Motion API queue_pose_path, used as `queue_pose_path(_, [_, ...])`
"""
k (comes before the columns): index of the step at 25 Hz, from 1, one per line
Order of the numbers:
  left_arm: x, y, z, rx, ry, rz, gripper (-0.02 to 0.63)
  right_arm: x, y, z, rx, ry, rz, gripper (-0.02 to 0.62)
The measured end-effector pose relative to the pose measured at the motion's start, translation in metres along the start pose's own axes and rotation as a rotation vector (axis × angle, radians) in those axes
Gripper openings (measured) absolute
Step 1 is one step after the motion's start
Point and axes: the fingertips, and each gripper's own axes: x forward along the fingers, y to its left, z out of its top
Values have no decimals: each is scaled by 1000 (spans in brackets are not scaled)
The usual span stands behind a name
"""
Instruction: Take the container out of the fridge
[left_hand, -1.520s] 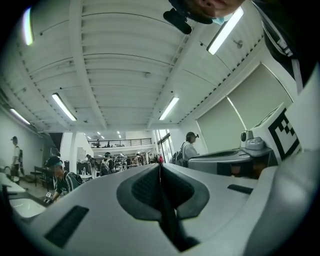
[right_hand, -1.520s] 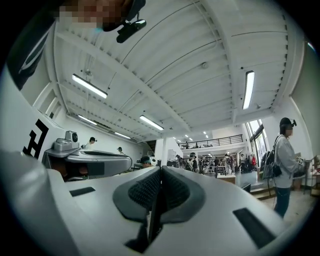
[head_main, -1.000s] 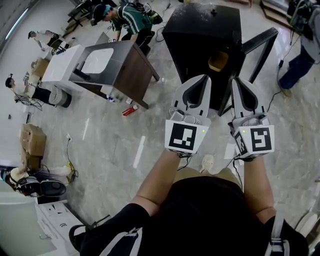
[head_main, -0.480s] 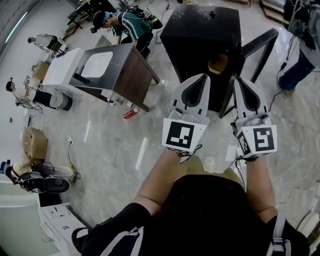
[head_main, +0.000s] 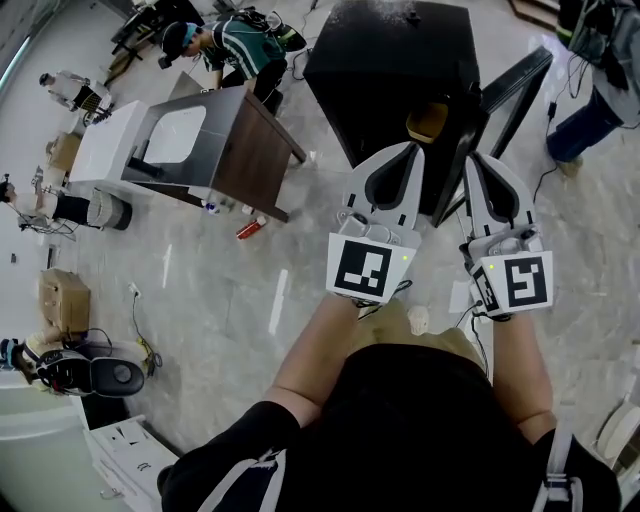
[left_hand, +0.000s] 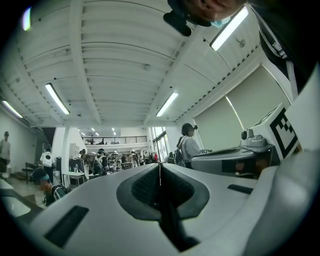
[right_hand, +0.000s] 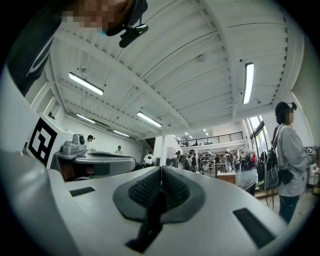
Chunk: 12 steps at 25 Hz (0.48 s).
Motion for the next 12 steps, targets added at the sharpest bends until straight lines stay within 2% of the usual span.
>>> queue_pose_path(6, [33,35,-28,-16,8,-60,25,49,-7,-19,18,13,-30,35])
queue_pose_path(12, [60,67,-53,53,51,-144,25,90,-8,-36,11,56,-52,35])
